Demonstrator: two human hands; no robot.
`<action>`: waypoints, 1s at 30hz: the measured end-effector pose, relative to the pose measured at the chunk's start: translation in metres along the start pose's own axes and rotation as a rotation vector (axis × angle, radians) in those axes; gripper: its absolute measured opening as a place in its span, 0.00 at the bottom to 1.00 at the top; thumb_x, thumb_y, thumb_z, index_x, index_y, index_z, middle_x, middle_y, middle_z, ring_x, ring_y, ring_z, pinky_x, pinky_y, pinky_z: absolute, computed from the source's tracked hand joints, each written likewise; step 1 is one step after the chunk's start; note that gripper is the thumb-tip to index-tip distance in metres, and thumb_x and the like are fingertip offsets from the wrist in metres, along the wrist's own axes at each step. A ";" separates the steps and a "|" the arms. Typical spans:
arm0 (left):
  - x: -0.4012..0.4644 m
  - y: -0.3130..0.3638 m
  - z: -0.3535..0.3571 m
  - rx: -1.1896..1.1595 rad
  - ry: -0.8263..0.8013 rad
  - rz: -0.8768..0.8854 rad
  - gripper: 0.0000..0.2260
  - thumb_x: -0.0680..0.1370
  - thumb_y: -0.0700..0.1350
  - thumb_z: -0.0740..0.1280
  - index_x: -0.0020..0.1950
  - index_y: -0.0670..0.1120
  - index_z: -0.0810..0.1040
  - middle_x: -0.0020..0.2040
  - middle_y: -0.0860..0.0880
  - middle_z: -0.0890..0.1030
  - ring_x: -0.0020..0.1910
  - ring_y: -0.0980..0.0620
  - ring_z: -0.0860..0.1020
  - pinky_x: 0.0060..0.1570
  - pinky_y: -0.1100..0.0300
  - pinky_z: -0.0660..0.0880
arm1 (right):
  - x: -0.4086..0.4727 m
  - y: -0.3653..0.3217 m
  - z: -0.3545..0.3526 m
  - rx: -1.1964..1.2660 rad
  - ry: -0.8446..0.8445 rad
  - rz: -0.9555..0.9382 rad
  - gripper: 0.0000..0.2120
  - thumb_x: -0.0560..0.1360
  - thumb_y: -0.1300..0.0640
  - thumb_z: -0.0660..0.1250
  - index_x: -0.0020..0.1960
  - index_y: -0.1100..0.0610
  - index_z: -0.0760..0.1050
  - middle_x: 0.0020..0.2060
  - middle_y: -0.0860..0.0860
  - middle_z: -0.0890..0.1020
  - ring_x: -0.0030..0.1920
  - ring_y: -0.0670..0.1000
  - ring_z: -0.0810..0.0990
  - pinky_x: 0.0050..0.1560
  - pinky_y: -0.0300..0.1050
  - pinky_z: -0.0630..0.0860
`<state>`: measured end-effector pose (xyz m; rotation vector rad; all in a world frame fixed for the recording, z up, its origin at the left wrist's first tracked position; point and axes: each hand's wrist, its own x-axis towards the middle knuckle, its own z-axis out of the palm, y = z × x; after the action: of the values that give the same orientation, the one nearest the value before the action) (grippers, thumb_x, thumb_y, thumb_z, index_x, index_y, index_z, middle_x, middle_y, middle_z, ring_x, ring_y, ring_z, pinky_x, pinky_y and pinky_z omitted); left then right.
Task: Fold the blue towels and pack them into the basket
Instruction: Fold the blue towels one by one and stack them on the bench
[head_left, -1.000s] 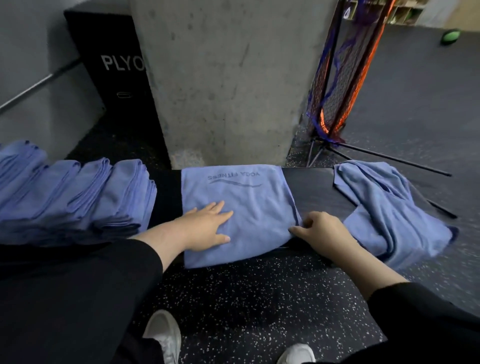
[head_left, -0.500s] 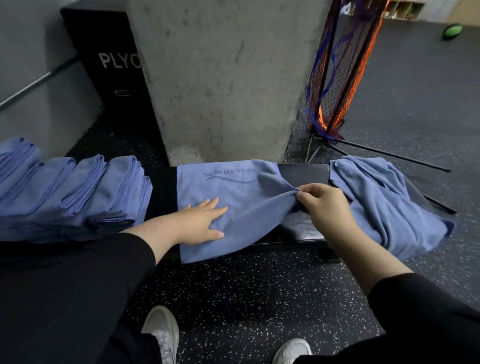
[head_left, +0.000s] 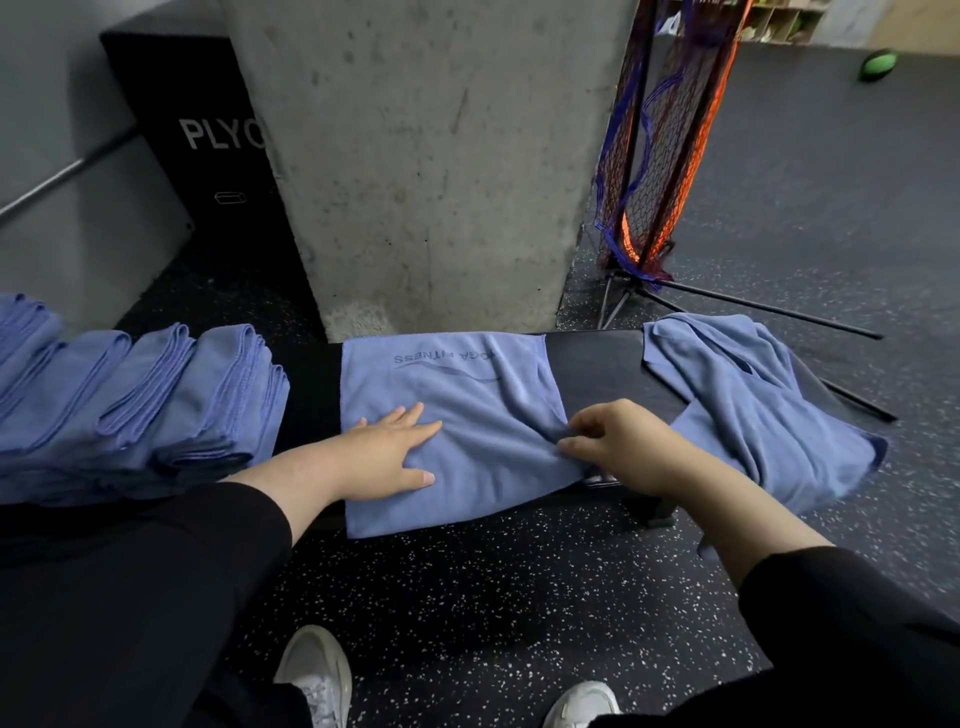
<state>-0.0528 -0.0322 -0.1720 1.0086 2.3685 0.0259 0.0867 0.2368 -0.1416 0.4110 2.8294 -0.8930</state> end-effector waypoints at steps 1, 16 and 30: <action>0.000 0.000 0.000 -0.001 -0.001 0.000 0.34 0.83 0.59 0.61 0.83 0.56 0.45 0.82 0.50 0.38 0.81 0.50 0.39 0.79 0.43 0.44 | -0.001 0.001 -0.001 0.021 -0.010 0.016 0.12 0.77 0.45 0.70 0.43 0.53 0.82 0.32 0.50 0.83 0.31 0.43 0.77 0.36 0.38 0.72; 0.003 -0.008 -0.003 0.021 0.085 -0.026 0.29 0.83 0.60 0.60 0.82 0.59 0.54 0.83 0.55 0.45 0.81 0.55 0.46 0.80 0.50 0.50 | 0.023 0.001 0.022 -0.096 -0.009 0.306 0.20 0.71 0.52 0.68 0.26 0.58 0.65 0.17 0.49 0.63 0.31 0.52 0.62 0.26 0.42 0.60; 0.008 -0.014 0.000 0.008 0.081 -0.004 0.30 0.83 0.59 0.61 0.82 0.57 0.53 0.83 0.53 0.45 0.82 0.53 0.45 0.80 0.49 0.50 | 0.018 0.005 0.008 0.912 -0.152 0.386 0.09 0.76 0.66 0.68 0.42 0.55 0.72 0.34 0.54 0.73 0.29 0.51 0.72 0.34 0.47 0.80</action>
<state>-0.0669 -0.0371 -0.1791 1.0248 2.4455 0.0562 0.0715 0.2400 -0.1547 0.8867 1.9370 -1.9458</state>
